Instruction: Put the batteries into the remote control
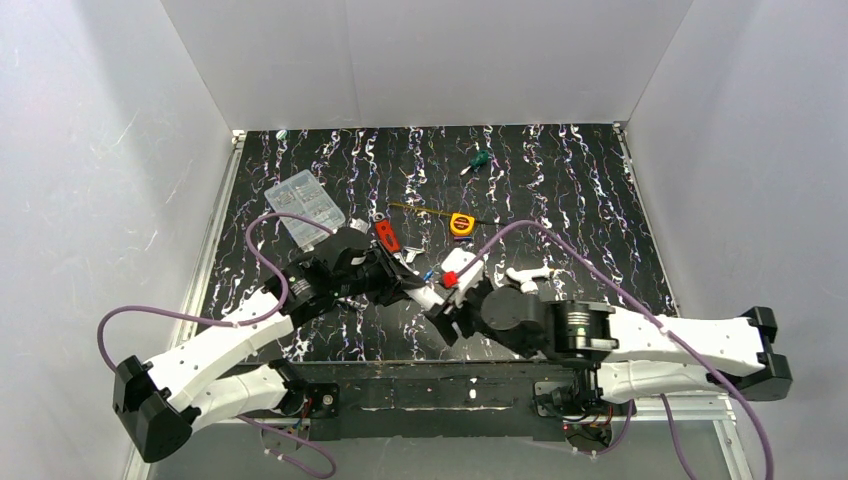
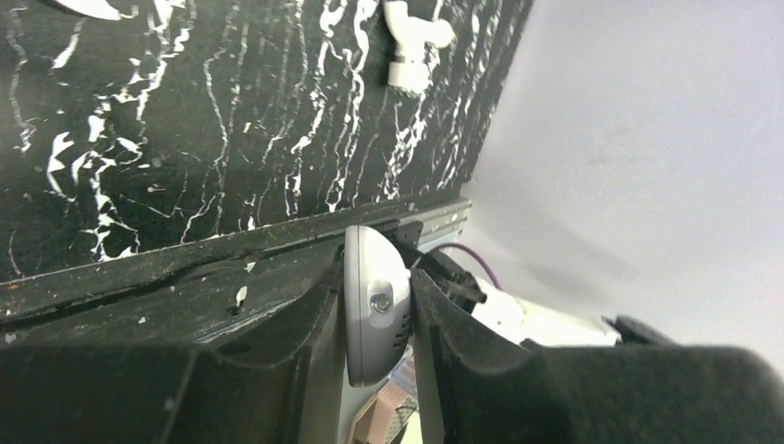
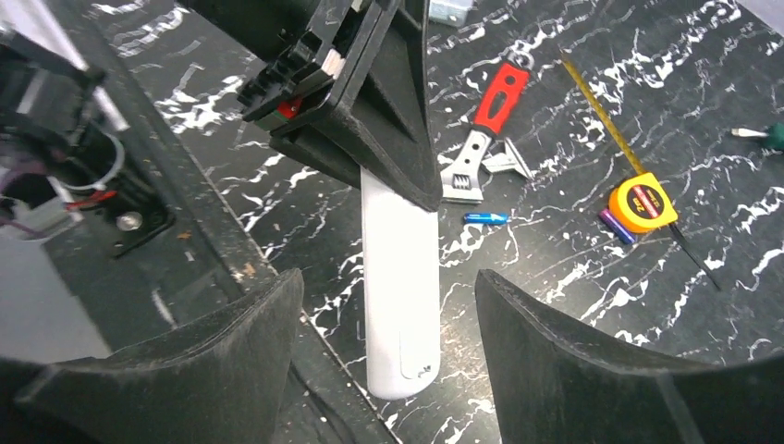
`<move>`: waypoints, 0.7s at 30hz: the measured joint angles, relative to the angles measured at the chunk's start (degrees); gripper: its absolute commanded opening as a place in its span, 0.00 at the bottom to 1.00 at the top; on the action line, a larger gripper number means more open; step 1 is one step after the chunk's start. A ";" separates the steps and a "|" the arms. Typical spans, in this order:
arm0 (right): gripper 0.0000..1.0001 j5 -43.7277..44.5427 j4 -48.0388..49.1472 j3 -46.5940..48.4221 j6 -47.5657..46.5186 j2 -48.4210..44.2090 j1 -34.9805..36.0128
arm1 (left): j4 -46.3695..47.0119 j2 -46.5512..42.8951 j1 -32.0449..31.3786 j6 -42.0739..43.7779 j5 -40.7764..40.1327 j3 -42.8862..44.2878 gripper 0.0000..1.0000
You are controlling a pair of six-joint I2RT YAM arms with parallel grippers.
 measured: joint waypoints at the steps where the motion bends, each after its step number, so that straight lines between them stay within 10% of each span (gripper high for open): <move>1: 0.78 -1.16 -0.52 -0.24 0.37 -1.66 0.00 | 0.68 -0.44 0.00 0.85 0.59 -0.42 0.00; 10: 0.82 -10.27 -3.32 -4.50 5.40 -17.29 0.00 | 13.88 -7.08 0.00 8.66 8.37 -8.81 0.00; 21: 0.82 -14.51 -4.00 -8.15 9.46 -12.52 0.00 | 24.02 -8.96 0.00 13.64 12.63 -11.39 0.00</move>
